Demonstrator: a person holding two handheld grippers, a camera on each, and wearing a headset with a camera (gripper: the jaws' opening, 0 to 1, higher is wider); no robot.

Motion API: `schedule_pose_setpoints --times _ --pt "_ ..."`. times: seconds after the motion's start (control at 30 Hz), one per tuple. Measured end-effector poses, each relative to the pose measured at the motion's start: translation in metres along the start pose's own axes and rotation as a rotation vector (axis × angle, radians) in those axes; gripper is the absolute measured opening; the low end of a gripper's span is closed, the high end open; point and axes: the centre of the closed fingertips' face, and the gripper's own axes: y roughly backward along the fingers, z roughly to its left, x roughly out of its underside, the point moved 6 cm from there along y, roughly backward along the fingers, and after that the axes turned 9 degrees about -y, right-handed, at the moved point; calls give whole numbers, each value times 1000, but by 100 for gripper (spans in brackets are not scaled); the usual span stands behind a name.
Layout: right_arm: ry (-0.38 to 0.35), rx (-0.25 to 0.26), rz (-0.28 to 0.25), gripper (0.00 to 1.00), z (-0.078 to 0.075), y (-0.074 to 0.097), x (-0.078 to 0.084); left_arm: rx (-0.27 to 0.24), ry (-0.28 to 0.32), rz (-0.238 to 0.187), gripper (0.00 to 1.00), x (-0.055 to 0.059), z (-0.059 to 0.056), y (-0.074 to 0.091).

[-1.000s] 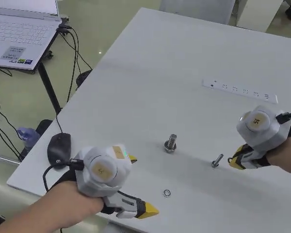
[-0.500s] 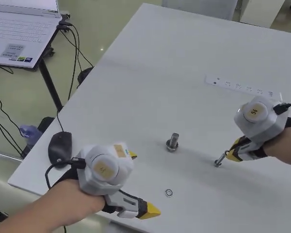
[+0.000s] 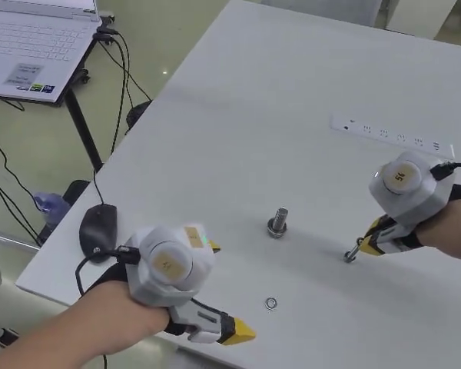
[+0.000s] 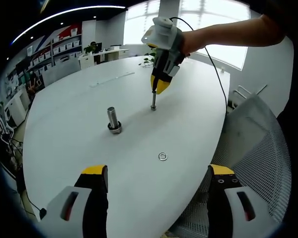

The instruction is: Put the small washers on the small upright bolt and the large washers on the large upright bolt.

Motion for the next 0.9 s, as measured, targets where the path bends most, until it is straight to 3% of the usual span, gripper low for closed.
schedule_pose_setpoints --times 0.43,0.9 --pt "28 1 34 12 -6 -15 2 8 14 13 80 4 0 0" --pt "33 -4 46 13 -5 -43 10 12 26 37 77 11 2 4"
